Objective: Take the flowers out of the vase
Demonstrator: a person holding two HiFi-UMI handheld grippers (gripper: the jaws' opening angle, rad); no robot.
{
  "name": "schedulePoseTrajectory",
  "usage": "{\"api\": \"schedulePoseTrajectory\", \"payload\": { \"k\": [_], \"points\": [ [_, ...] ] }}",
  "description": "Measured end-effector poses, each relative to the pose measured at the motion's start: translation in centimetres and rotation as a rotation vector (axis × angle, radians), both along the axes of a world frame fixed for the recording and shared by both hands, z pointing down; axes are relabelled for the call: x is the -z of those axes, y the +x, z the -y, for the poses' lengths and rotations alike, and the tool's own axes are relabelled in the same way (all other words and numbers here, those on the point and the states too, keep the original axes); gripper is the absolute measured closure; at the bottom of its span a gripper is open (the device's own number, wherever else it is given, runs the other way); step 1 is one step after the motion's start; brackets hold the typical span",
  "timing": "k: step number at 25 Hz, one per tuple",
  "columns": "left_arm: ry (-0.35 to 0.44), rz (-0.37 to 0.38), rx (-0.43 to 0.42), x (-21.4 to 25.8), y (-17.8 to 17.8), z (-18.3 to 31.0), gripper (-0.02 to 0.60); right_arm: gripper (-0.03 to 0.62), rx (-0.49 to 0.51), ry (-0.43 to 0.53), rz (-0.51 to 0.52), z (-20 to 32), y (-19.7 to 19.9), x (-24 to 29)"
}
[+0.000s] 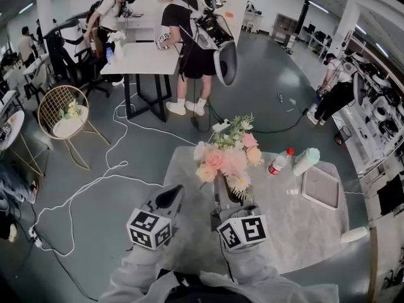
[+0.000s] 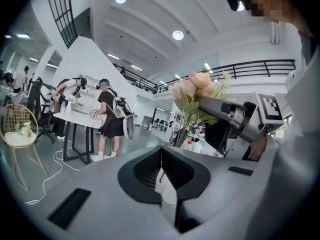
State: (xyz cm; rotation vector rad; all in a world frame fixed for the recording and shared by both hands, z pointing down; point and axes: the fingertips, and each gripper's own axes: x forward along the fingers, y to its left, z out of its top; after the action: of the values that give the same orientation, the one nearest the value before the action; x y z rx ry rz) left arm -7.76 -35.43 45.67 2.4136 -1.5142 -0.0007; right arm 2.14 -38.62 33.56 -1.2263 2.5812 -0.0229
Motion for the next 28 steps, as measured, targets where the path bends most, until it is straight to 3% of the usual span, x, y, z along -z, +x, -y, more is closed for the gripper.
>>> {"api": "schedulePoseTrajectory", "payload": {
  "k": [28],
  "points": [
    [-0.209,-0.049,0.102,-8.5,-2.4,-4.3,0.578,0.493,0.147,-0.377,-0.096,-3.2,-3.5,-15.3]
  ]
}}
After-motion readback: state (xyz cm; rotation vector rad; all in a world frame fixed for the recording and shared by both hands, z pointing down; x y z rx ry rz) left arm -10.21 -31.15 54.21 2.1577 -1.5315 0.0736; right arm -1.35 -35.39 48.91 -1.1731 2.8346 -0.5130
